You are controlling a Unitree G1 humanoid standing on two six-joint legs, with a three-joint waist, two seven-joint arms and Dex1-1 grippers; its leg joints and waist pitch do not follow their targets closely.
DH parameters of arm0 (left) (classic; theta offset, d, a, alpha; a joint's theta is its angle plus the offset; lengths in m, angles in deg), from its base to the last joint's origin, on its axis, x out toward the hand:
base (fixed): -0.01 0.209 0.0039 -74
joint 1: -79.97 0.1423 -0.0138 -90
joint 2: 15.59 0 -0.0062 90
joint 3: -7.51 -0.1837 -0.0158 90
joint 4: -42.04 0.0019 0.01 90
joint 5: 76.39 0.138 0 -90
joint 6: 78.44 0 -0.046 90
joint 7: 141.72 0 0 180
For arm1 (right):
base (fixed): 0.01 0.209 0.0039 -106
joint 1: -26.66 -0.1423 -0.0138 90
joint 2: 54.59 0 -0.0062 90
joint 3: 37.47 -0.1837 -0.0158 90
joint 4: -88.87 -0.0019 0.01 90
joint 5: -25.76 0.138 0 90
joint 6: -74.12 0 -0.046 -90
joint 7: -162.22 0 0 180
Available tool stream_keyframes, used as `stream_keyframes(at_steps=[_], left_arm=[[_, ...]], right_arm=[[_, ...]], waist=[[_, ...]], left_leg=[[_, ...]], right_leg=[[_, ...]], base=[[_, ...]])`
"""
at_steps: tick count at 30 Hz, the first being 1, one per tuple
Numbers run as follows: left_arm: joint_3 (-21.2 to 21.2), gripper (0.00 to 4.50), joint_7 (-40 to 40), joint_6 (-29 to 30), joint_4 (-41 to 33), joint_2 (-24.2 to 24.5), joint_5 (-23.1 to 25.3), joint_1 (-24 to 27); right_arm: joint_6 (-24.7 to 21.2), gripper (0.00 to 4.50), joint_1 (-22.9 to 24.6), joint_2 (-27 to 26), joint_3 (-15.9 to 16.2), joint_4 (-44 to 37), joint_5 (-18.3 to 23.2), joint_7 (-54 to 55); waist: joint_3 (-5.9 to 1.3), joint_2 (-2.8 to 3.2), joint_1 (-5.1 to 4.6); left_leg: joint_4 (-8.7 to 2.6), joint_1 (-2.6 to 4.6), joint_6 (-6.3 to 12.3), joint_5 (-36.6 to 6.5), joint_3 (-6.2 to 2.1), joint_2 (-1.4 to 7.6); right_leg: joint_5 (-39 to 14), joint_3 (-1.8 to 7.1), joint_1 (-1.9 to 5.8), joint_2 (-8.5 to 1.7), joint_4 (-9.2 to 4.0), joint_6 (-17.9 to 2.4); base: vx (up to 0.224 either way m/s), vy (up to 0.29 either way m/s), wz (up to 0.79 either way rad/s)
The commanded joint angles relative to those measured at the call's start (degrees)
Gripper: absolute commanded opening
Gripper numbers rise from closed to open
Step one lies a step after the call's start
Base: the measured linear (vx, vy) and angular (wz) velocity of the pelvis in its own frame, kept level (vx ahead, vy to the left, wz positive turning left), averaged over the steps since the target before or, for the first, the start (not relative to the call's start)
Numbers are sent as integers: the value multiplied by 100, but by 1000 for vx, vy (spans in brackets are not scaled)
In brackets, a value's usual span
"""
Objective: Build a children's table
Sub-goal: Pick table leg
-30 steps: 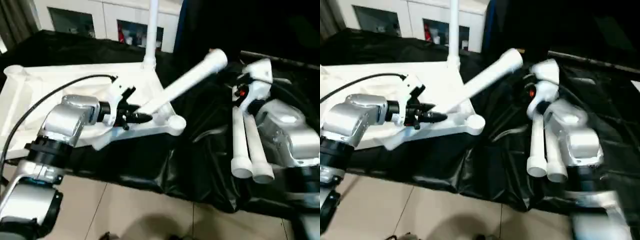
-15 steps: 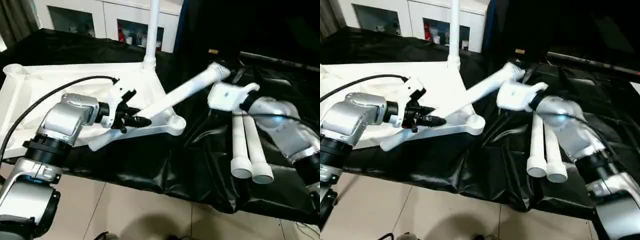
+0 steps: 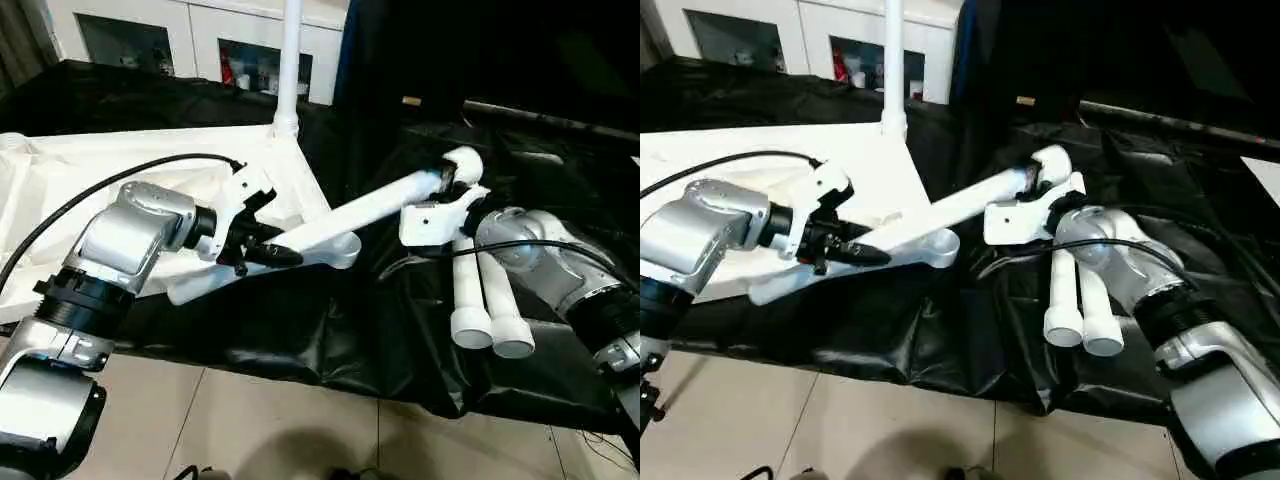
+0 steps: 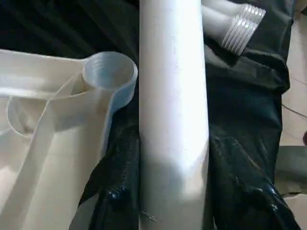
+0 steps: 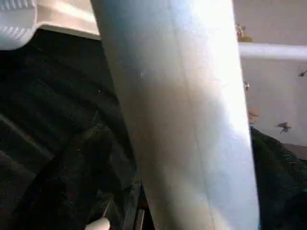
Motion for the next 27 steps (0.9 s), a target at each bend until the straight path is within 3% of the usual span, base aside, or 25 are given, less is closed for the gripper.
stream_keyframes(at_steps=[1,7,15,18,20,21,23,27], left_arm=[[22,161,58,-60,-220,-6,-40,-95],[-4,161,26,-160,-108,11,-8,-139],[33,161,-4,-275,-45,2,54,-146],[115,161,-276,-470,74,-20,177,-177],[235,231,-487,-539,270,-83,217,-280],[309,231,-551,-585,351,-97,213,-334],[468,243,-599,-768,437,-88,172,-413],[1042,274,-987,-1288,784,-113,-9,-713]], right_arm=[[68,374,-89,32,-66,199,42,-30],[214,334,-68,5,-120,336,68,-61],[313,266,-50,-32,-183,433,143,-127],[328,247,-18,-92,-242,483,283,-218],[293,240,-1,-117,-277,497,347,-233],[263,236,11,-139,-310,512,397,-243],[184,234,33,-194,-380,556,498,-272],[61,205,96,-356,-514,693,758,-487]], waist=[[-433,21,-11],[-439,40,-15],[-433,40,-12],[-429,15,-14],[-424,19,-19],[-430,-4,-10],[-428,16,-15],[-430,-10,-41]], left_leg=[[-305,-107,34,-841,194,-200],[-306,-107,27,-800,194,-200],[-301,-102,28,-902,192,-202],[-294,-105,40,-924,195,-204],[-288,-109,54,-936,198,-216],[-277,-112,53,-950,198,-222],[-273,-106,47,-1029,189,-224],[-261,-119,27,-1111,170,-217]], right_leg=[[-1925,232,492,-153,-339,-306],[-1622,244,510,-143,-304,-452],[-1793,241,505,-145,-322,-426],[-1893,238,498,-143,-333,-382],[-1969,232,488,-129,-350,-343],[-2059,227,491,-133,-346,-311],[-2189,216,479,-134,-385,-255],[-2273,196,480,-135,-374,-214]], base=[[0,0,0],[0,0,0],[0,0,0],[0,0,0],[0,0,0],[0,0,0],[0,0,0],[0,0,0]])
